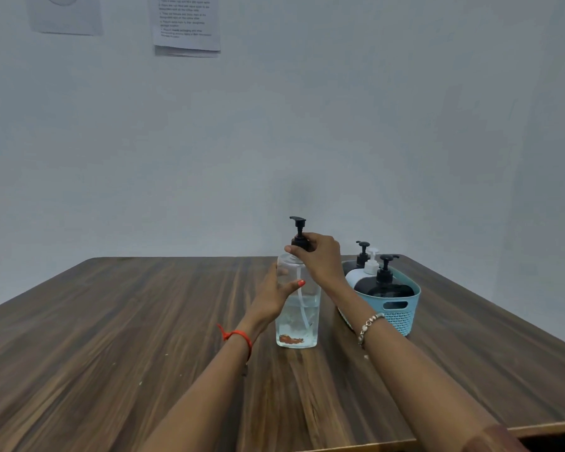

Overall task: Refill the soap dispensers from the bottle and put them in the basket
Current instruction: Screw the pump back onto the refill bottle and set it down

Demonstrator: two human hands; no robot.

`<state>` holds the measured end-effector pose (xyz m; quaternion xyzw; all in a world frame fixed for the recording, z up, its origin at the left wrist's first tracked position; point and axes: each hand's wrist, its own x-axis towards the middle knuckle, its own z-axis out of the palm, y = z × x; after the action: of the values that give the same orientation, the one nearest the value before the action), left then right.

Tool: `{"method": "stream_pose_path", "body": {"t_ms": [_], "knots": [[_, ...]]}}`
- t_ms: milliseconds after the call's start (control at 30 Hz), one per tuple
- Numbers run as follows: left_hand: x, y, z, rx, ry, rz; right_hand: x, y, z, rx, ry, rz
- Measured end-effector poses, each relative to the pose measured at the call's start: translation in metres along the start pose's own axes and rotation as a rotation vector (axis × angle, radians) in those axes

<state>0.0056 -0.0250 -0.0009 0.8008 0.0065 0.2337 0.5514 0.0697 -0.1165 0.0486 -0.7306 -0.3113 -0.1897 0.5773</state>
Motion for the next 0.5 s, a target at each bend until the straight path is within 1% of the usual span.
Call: {"method": "stream_pose_path", "body": {"t_ms": [133,233,333,500], "knots": [[-0.002,0.002,-0.001,-0.036,-0.014,-0.014,-0.003,0.005,-0.008,0.064,-0.106,0.056],[0.000,0.001,-0.001,-0.047,-0.015,-0.002,0.001,0.005,-0.011,0.135,-0.058,0.105],[0.001,-0.002,-0.001,-0.045,-0.026,0.026,0.010,-0.005,-0.012,0.206,0.028,0.063],[0.003,-0.004,-0.002,-0.039,-0.036,0.025,0.022,-0.015,-0.011,0.231,0.007,0.004]]}}
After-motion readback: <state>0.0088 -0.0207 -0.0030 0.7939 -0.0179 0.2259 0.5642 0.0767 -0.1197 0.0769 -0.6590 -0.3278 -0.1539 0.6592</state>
